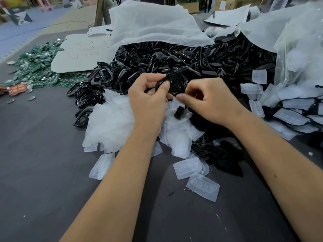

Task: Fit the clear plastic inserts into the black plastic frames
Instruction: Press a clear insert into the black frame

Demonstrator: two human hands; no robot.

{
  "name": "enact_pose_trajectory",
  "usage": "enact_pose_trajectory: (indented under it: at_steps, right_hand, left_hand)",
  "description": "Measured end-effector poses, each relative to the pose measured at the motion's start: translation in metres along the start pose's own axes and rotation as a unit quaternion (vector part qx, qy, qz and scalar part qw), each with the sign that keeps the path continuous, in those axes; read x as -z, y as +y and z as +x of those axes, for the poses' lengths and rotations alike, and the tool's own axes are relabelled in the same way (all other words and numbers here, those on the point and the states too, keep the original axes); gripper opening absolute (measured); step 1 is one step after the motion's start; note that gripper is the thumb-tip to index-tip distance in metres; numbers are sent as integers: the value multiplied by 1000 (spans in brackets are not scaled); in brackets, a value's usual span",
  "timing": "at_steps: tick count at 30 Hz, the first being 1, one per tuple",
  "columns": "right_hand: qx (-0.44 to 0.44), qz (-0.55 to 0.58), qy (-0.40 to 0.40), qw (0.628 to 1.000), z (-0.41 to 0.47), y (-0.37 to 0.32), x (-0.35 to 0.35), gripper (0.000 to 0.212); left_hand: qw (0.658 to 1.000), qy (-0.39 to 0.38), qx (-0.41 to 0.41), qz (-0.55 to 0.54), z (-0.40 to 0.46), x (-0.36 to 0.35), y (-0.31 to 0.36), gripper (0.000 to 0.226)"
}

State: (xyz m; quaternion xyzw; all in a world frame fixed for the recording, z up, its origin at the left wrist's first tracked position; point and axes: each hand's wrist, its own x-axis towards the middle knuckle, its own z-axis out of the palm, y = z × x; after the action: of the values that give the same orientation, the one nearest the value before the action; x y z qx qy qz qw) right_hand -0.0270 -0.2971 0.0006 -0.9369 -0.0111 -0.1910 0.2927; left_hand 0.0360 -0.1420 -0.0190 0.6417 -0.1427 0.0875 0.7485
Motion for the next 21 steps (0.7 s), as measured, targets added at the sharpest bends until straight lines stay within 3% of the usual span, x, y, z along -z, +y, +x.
enact_pose_trajectory:
  at_steps: [3,5,9,12,21]
  right_hand:
    - [9,-90,-170,981,4,-8,9,50]
    - [-5,-85,-203,976,5,-6,10,48]
    - [-13,72,-74,995,-2,8,2,27]
    - [-38,162,33,985,-3,15,-6,13]
    - [-101,329,113,932,0,17,-10,10]
  left_hand:
    - [1000,-3,-2,4,-1,-1,0,12]
    - [1000,0,-1,4,-1,-2,0,12]
    - [1000,8,5,15,0,-2,0,14]
    - [1000,15,4,5,-1,-2,1,13]
    - [997,75,-15,19,-3,-5,4,17]
